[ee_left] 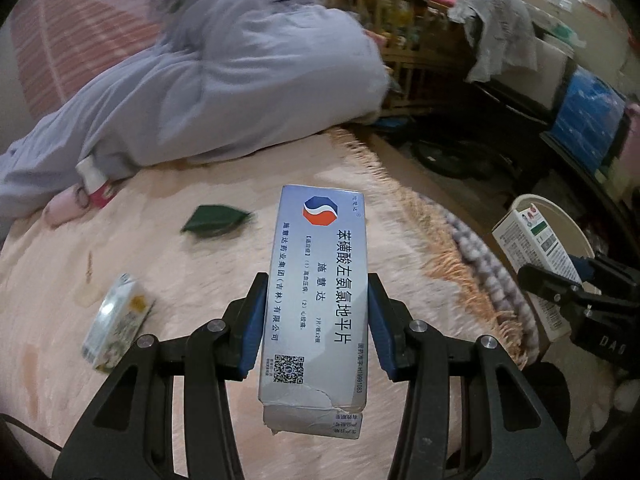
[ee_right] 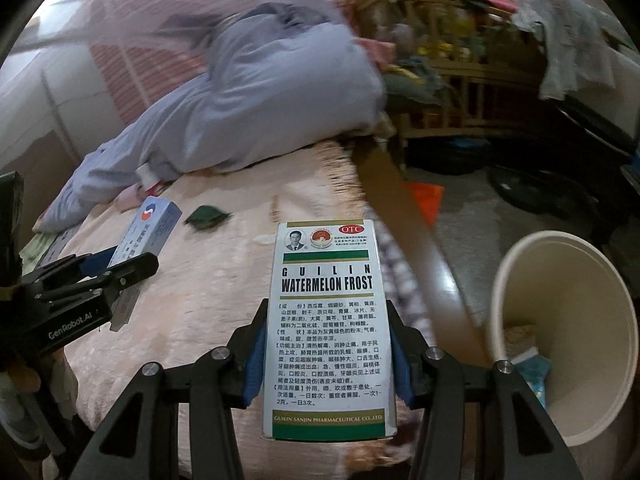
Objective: Collect trash
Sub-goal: 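Carry both medicine boxes to the bucket and open both tools to drop them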
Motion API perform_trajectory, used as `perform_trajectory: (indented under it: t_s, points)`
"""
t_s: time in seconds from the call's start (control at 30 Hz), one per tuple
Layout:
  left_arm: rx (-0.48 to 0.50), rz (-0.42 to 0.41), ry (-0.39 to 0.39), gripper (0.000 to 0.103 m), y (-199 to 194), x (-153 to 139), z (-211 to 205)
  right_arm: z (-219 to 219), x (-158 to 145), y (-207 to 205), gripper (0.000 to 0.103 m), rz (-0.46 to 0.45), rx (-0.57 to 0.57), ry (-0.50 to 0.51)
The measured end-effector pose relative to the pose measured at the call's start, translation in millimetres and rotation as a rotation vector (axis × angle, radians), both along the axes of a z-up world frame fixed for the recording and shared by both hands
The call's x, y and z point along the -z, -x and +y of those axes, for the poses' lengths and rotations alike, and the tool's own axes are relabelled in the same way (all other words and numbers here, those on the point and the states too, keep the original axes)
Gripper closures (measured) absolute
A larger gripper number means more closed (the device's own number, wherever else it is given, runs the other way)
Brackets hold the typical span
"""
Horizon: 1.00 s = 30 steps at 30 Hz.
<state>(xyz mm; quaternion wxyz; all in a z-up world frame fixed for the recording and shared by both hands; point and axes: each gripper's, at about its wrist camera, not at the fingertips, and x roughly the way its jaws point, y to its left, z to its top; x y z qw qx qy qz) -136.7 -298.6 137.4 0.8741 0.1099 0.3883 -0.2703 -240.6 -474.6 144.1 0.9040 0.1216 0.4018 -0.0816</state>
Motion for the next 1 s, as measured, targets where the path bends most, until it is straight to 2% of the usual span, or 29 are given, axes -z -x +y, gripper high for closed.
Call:
perform_trajectory:
  t_s: [0.6,1.0]
  points:
    - [0.181,-0.011,-0.023,0.058,14.2,5.2,-105.1,-104.9,9.0,56.1,0.054,0.015,0.250,-0.023]
    - [0.363,0.148,0.108,0.058,27.4,10.4,-189.9,-170.9,37.6,88.8,0.054,0.070,0.440,-0.047]
